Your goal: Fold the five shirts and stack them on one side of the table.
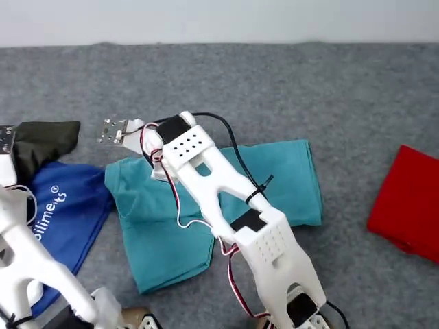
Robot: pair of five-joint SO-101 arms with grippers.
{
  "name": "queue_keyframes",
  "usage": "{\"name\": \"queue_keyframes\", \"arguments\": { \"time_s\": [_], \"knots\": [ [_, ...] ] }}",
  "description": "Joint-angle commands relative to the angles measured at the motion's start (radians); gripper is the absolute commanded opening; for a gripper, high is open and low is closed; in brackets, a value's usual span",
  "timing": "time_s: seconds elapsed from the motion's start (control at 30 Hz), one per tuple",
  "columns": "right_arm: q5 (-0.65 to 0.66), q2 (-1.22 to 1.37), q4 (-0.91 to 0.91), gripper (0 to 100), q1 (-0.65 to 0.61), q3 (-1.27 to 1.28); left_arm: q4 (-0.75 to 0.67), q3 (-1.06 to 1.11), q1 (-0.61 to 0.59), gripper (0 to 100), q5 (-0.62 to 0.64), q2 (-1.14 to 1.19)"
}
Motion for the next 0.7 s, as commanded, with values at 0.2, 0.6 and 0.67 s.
{"name": "queue_keyframes", "arguments": {
  "time_s": [0.2, 0.6, 0.67],
  "knots": [
    [-0.143, -0.093, 0.202, 17.7, 0.015, -0.055, -0.008, -0.005, 0.003, 2, -0.009, -0.008],
    [-0.215, -0.203, 0.389, 0.9, 0.09, 0.069, 0.052, -0.007, 0.192, 2, -0.003, -0.003],
    [-0.216, -0.252, 0.389, 0.9, 0.128, 0.152, 0.054, -0.004, 0.192, 2, -0.003, -0.003]
  ]
}}
